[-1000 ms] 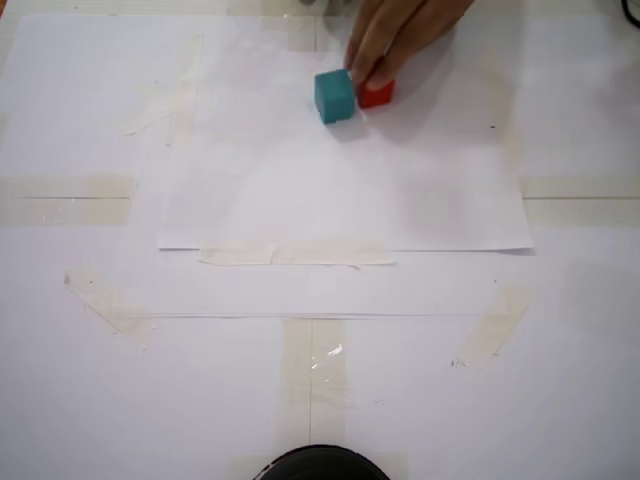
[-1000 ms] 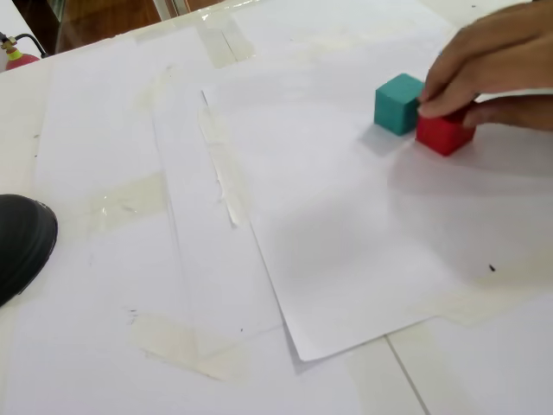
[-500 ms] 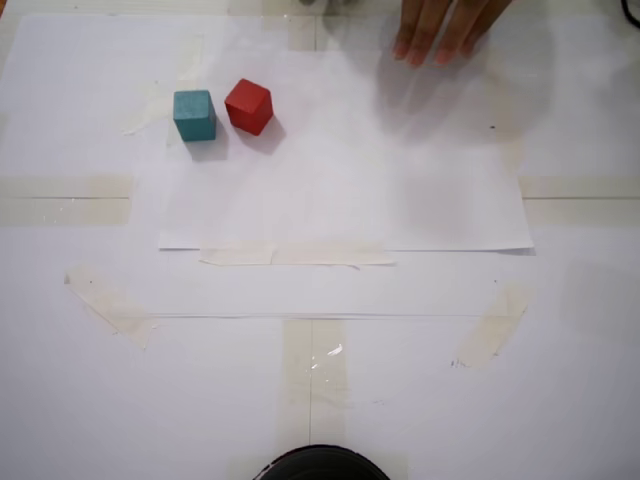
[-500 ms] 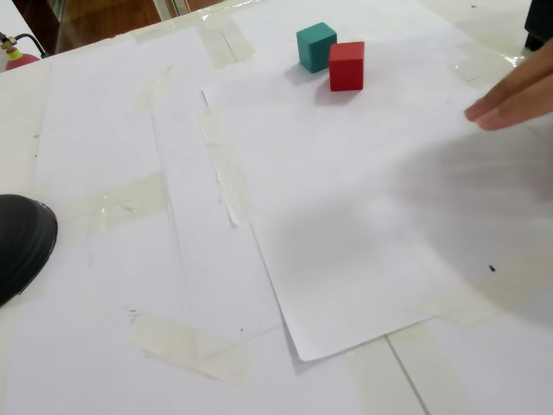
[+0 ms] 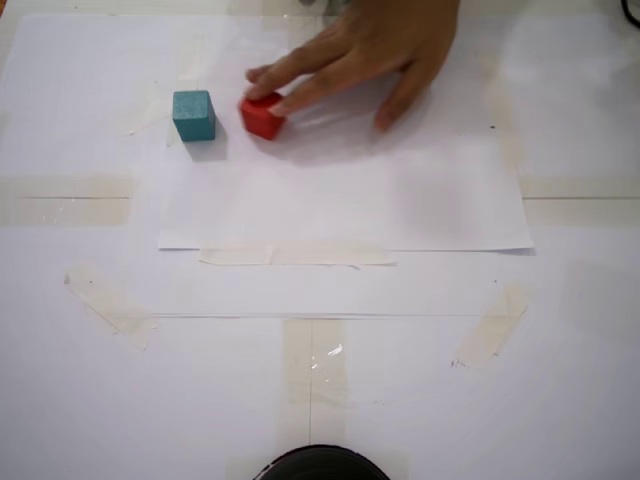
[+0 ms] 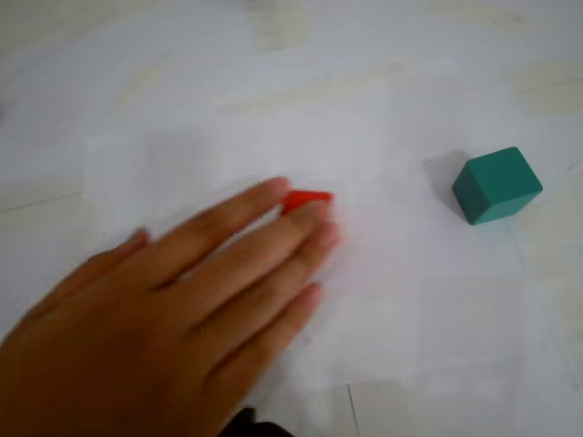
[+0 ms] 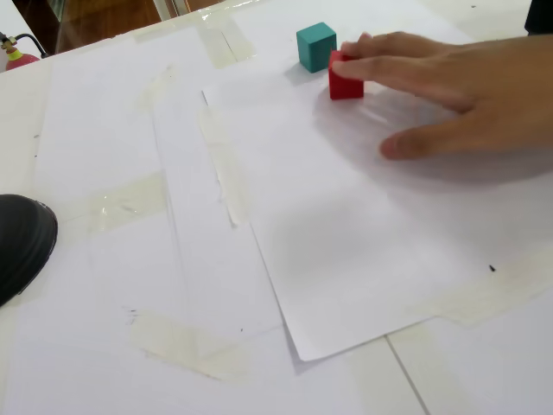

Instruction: Put the red cube on the top of the blue cube.

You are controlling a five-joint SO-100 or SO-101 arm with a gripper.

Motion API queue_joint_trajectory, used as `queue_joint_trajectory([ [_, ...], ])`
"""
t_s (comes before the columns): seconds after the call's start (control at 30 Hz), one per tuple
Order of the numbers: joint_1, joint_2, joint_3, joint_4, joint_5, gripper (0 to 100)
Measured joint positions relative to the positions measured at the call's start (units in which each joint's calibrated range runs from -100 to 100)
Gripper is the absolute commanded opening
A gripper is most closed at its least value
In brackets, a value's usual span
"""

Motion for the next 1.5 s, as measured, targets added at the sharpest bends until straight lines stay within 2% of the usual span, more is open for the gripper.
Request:
queue_joint_trajectory([
  [0.4, 0.0, 0.0, 0.45, -0.73, 0.88, 0],
  [0.8, 3.65, 2.52, 2.44, -5.61, 6.2, 0],
  [1.07, -0.51, 23.25, -12.29, -9.43, 5.08, 0],
  [1.37, -3.07, 50.33, -35.07, -8.7, 4.59, 1],
  [1.5, -3.14, 58.31, -40.31, -6.83, 4.2, 9],
])
